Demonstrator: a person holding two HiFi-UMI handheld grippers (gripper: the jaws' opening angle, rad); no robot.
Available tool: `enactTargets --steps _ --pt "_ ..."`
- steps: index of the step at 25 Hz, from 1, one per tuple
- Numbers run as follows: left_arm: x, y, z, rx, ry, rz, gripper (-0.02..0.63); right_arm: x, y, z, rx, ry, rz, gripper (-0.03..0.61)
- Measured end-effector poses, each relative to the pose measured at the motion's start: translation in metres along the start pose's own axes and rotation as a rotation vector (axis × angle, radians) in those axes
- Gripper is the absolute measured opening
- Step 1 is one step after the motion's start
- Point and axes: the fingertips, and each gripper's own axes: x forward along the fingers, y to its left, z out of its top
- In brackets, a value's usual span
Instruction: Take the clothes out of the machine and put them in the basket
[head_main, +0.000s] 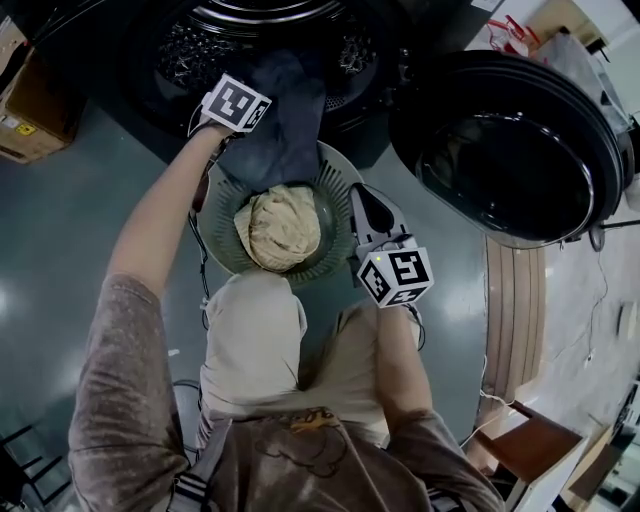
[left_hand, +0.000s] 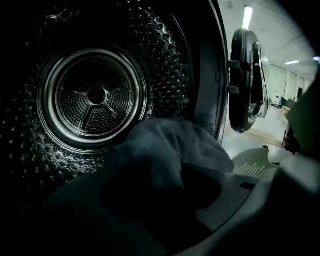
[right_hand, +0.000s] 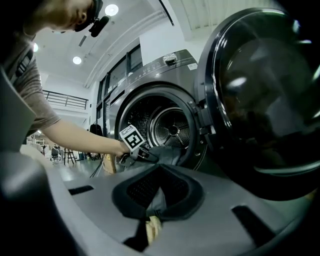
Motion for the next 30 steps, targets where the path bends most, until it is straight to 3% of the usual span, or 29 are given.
enactTargets --steps 2,5,12,18,24,30 --pt "-0.005 -0.007 0.002 0.002 -0.013 0.003 0.13 0.002 0.003 -0.001 -0.002 0.0 0.007 -0.002" --pt "-0.016 -0.025 0.005 -0.004 -0.038 -0.042 0.105 0.003 0.007 0.001 -0.012 -0.002 0.02 -0.002" --pt "-0.062 -0.106 0.002 0.049 -0.096 -0.217 0.103 0.004 0.003 0.003 0.0 -0.018 0.018 -0.002" --pt "-0.11 -0.156 -0.015 0.026 -0.113 -0.312 0.103 0.003 -0.001 0.005 0.014 -0.035 0.019 -0.002" --pt "-0.15 -0.196 -0.038 0.021 -0.089 -0.363 0.104 0.002 -0.003 0.008 0.021 -0.05 0.026 -0.002" --pt "-0.162 -0.207 -0.055 -0.008 -0.069 -0.384 0.138 -0.002 -0.001 0.009 0.023 -0.056 0.035 -0.002"
